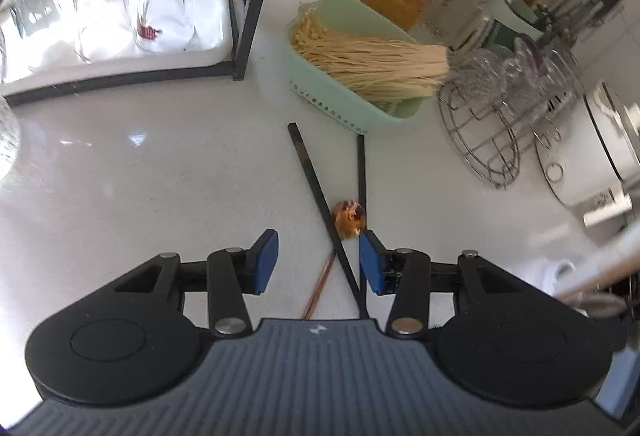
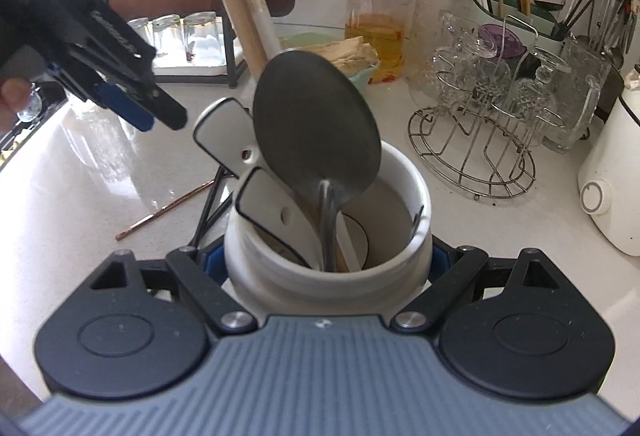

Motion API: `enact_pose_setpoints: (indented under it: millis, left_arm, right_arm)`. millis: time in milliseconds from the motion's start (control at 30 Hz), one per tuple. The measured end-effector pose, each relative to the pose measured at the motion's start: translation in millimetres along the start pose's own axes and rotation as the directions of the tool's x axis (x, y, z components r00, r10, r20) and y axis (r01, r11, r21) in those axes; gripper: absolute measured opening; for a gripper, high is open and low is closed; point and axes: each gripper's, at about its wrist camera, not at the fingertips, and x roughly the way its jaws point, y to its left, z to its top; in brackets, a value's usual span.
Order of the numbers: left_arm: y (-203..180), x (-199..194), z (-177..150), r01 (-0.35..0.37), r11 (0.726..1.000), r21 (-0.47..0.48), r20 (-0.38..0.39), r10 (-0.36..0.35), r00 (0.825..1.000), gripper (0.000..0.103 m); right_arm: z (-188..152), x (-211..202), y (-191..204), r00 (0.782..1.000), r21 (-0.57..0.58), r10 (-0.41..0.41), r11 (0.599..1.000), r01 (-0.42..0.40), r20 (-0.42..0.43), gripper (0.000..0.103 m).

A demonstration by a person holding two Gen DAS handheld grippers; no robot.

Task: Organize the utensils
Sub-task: 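Move the left tool down to the black chopsticks on the counter, then close the left tool on a black chopstick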

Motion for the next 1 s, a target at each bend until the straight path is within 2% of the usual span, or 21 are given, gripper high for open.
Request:
enact_pose_setpoints:
  millis: [133,233,333,500,833,900,967,1000]
  left_arm:
    - [0,27,9,-0.011,0.999,-0.041,-0.002,0.011,1.000,0.050]
    - [-9,44,14,-0.051,0.999,-0.014,0.006,0.051,0.999,0.050]
    - [-10,60,19,-0.073,0.997,-0.033,-0.002,0.073,0.997,0.049]
    - [-16,71,30,-0.123,0.992,-0.015,0.034,0.123,0.992,0.048]
    - [-31,87,47,-0.263,0.962,0.072,0.075,0.258,0.963,0.042]
    - [-36,90,49,-0.288,0.953,0.096,0.069,0.282,0.957,0.036]
    - [-39,93,53,-0.299,0.949,0.096,0.064,0.294,0.954,0.018]
    - [-39,94,54,-0.302,0.948,0.096,0.061,0.298,0.953,0.016]
  right_arm:
    - [0,0,0,1.000,0.006,-0.010,1.000,0.010,-0.002,0.092]
    - [0,1,0,1.000,0.029,-0.015,0.999,0.015,-0.014,0.092]
    - [0,3,-1,0.999,0.051,-0.020,0.998,0.021,-0.030,0.092]
    - [1,5,1,0.999,0.047,-0.032,0.998,0.034,-0.036,0.092]
    - [1,4,3,0.998,0.056,-0.045,0.997,0.047,-0.031,0.092]
    - [2,5,3,0.998,0.058,-0.046,0.997,0.048,-0.033,0.092]
    - [3,5,3,0.998,0.058,-0.046,0.997,0.049,-0.038,0.092]
    - [4,6,4,0.998,0.058,-0.047,0.997,0.049,-0.040,0.092]
